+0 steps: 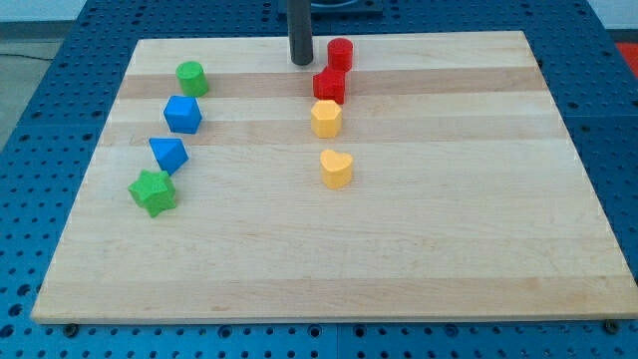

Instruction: Drag the blue cube to the bottom right of the board

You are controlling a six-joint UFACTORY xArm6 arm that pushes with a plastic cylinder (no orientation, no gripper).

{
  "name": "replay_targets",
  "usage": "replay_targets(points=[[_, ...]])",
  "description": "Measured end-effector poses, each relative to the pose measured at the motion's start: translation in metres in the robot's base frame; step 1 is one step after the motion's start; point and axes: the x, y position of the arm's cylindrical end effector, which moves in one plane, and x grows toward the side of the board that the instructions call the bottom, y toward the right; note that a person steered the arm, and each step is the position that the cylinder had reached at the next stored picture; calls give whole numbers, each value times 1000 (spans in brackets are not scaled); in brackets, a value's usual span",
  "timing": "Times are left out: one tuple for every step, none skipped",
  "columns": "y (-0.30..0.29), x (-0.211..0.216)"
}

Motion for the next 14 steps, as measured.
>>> replay_targets(points=[[-1, 0], [-4, 0], [-41, -12], [-78, -9], [-122, -1], [-147, 24], [-153, 58], [-153, 90], [-155, 126], [-147, 153], [-148, 176], [-151, 196], [-169, 186], [-179, 223]])
